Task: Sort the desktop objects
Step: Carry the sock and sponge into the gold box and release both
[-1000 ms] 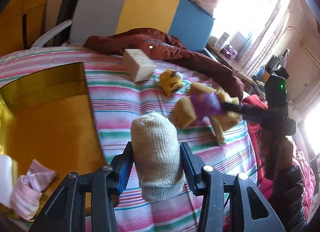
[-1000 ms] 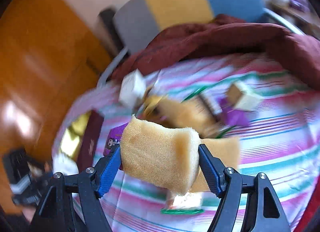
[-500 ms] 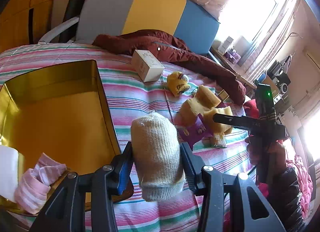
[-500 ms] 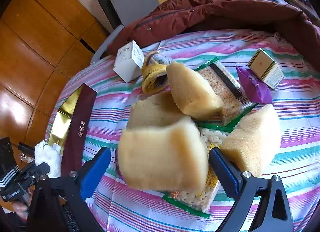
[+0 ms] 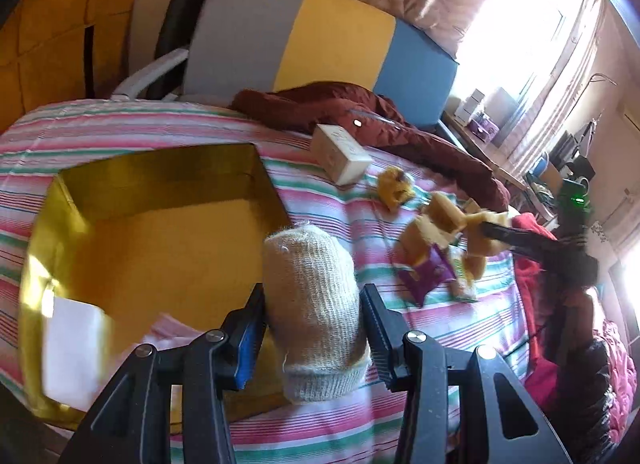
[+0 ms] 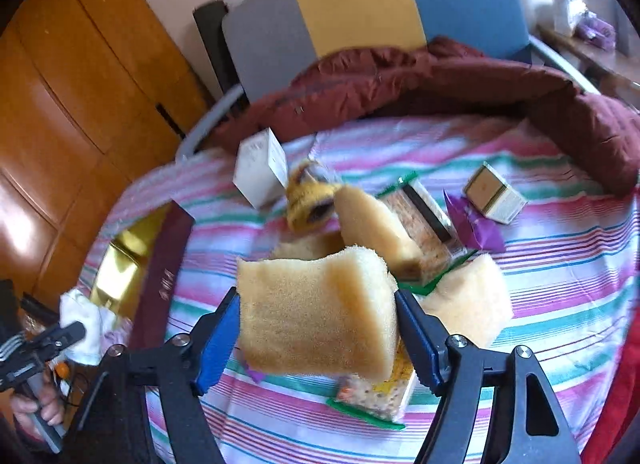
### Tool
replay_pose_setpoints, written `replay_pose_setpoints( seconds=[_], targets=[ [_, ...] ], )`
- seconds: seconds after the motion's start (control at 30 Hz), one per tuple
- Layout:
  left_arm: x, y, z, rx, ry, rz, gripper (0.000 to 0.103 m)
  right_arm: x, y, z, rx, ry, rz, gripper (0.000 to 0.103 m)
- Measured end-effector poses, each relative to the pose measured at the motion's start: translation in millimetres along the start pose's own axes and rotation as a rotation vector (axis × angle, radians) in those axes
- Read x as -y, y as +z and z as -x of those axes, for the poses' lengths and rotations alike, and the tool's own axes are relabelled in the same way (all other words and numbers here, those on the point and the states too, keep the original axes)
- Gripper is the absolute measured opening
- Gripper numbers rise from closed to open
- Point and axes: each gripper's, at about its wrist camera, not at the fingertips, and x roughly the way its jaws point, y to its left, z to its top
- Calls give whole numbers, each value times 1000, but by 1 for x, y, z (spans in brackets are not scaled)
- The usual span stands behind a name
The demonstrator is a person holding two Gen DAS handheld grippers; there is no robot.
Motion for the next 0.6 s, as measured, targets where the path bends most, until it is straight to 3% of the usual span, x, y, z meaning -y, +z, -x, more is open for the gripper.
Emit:
replay_pose_setpoints(
  seconds=[0.1,0.23,0.4,0.6],
  targets=[
    [-31,6,14,21,40,32,47,-28,-2,15,50,33,27,76],
    [-80,16,30,41,84,104,47,-82,-6,16,53,94,108,76],
    [-125,24,37,44,149,137,47,-158,-11,-6,-13,201,210,76],
    [-151,25,25,5,202,138,47,-240,-25,-53,-103,308,262,76]
  ],
)
